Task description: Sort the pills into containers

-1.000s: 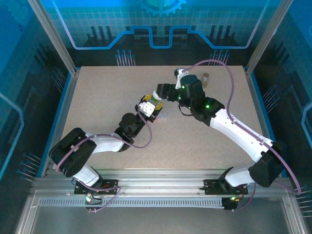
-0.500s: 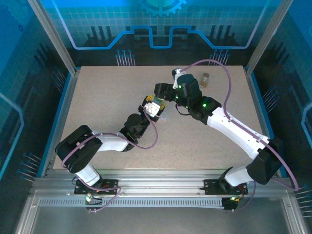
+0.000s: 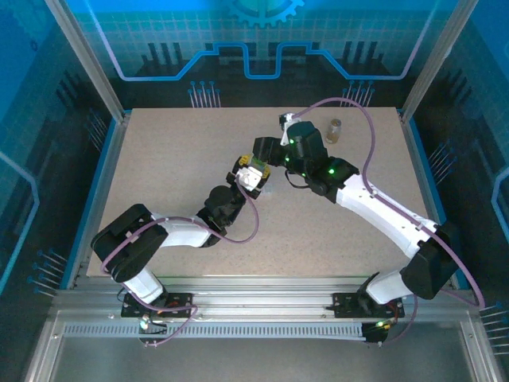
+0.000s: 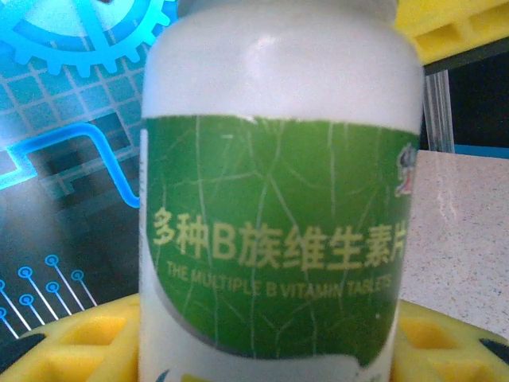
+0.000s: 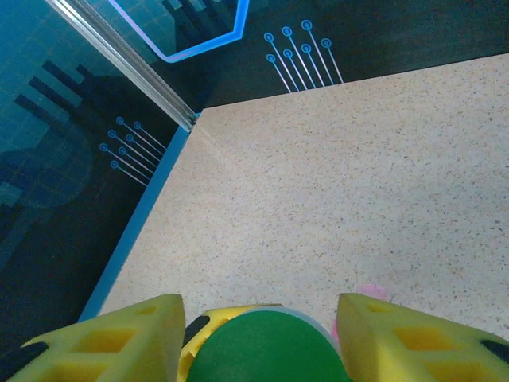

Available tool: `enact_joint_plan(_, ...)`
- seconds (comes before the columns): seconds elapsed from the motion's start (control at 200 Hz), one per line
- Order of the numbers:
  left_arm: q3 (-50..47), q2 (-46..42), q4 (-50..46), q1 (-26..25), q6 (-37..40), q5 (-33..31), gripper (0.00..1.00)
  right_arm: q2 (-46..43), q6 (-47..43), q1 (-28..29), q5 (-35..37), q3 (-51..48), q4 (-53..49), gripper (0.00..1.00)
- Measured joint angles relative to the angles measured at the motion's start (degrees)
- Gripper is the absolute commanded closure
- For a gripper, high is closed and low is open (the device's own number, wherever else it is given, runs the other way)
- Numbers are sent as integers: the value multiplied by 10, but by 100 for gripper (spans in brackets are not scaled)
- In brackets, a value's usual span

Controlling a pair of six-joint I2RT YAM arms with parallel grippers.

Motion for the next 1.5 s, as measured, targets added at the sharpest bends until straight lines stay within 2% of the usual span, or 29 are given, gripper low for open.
enact_joint_plan(0.35, 0, 6, 5, -3, 0, -12, 100, 0, 10, 0, 5, -5, 0, 70)
enact_joint_plan(0.52, 0, 8, 5, -4, 0, -16, 100, 3, 7, 0, 6, -5, 0, 88)
enact_joint_plan(0.605, 0, 9, 5, -4, 0, -17, 100, 3, 2, 0, 6, -5, 0, 100)
enact_joint_plan(0.805, 0, 9, 2, -4, -3, -17, 100, 3, -31, 7, 20, -5, -1, 100)
enact_joint_plan(1.221, 14, 9, -33, -11, -29, -12, 100, 9, -156, 40, 116, 36, -73, 100)
enact_joint_plan(1.501, 11, 13, -86, -12, -22, -2, 100, 28, -256, 39, 203, 68, -124, 100)
